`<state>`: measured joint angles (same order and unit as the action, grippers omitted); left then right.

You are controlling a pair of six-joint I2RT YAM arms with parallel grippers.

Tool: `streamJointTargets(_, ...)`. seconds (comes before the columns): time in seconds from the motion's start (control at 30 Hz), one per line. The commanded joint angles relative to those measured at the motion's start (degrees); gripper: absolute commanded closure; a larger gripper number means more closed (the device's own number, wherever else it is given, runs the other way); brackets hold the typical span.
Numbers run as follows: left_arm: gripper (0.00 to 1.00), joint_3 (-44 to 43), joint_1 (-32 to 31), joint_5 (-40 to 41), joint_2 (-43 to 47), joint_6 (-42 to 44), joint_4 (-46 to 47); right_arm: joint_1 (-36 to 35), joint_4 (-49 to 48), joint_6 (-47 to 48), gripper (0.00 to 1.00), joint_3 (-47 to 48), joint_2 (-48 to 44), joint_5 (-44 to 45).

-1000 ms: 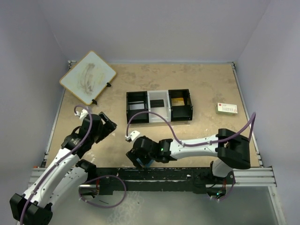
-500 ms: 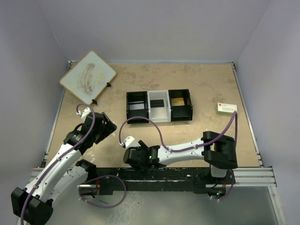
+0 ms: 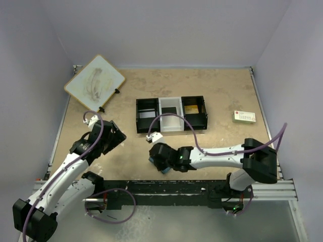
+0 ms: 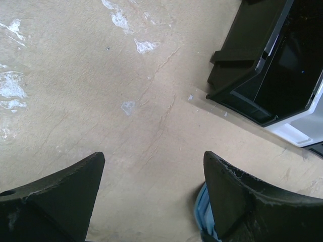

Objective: Take the credit cards out of the card holder

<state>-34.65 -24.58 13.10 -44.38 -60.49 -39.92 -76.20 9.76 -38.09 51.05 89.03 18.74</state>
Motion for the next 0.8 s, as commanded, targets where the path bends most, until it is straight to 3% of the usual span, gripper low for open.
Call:
streamJointTargets(0.0,0.23,-2.17,-0.36,-0.84,-0.69,0.37,2.39,3.86,-6.71,-0.5,0.78,-4.3,-5.08,-7.65)
streamJointTargets(0.13,0.23,-1.92,-0.37,-1.55,-0.66,0.07,3.33,7.83,-9.87,-1.08,0.85,-7.56,-10.68,-12.44)
streamJointTargets(0.37,0.25,-0.82,-0.37,-6.87,-2.04,0.7,8.26,19.32,-22.65,-5.17,0.88,-18.05,-20.63,-27.79)
streamJointTargets(0.53,0.25,-0.42,-0.57,-9.45,-2.79,0.89,11.49,27.43,-28.09,-8.12,0.87,-24.52,-21.89,-34.32)
streamJointTargets(0.6,0.25,-0.26,-0.9,-10.71,-3.33,1.05,12.77,29.04,-29.23,-8.48,0.79,-26.2,-21.21,-36.07)
streamJointTargets(0.67,0.25,0.5,-1.47,-12.87,-4.11,1.33,15.25,29.67,-25.67,-8.52,0.78,-26.11,-20.37,-34.85)
streamJointTargets(0.77,0.25,1.27,-4.07,-13.4,-5.39,0.94,18.24,29.97,-16.36,-10.72,0.74,-25.28,-22.62,-23.89)
